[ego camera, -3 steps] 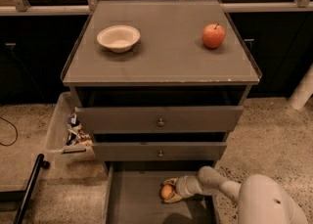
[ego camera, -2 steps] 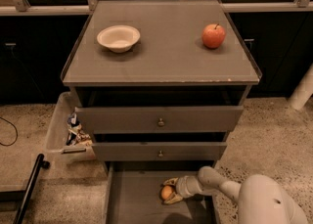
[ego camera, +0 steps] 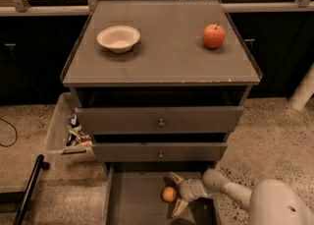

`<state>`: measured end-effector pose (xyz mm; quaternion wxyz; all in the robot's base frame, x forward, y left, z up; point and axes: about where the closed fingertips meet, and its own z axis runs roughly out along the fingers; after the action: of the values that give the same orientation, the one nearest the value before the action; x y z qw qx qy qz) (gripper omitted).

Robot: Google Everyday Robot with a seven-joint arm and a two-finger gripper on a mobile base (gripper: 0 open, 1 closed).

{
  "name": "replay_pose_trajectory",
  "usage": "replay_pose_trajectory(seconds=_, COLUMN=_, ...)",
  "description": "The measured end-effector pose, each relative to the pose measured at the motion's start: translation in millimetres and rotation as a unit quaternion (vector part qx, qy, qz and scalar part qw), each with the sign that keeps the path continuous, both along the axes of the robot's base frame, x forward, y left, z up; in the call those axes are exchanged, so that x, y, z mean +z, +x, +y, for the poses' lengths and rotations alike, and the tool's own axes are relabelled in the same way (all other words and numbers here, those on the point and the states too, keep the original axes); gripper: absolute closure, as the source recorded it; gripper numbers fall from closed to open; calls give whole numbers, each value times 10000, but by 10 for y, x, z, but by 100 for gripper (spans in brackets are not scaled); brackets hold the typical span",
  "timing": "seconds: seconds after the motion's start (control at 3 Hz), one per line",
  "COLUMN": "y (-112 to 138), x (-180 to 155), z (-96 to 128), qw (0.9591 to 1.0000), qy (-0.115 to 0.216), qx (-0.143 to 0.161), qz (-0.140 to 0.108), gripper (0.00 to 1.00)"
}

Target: Place orange into bottom drawer

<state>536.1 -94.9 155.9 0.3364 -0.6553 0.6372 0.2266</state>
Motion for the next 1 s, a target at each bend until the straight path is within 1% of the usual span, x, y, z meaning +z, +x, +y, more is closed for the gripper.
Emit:
replay_pose_trajectory(seconds=0.33, y=-77, x=119, z=-73, qw=9999, qy=49, qx=65, qz=-139, gripper=0)
replay_pose_trajectory(seconds=0.67, y=-334, x=587, z=-440, qw=9981, qy=59, qx=44, qz=-605, gripper=0)
replay_pose_trajectory(seconds=1.0, y=-726, x=1155, z=-861, qw=9950, qy=-98, qx=13, qz=-991, gripper=0)
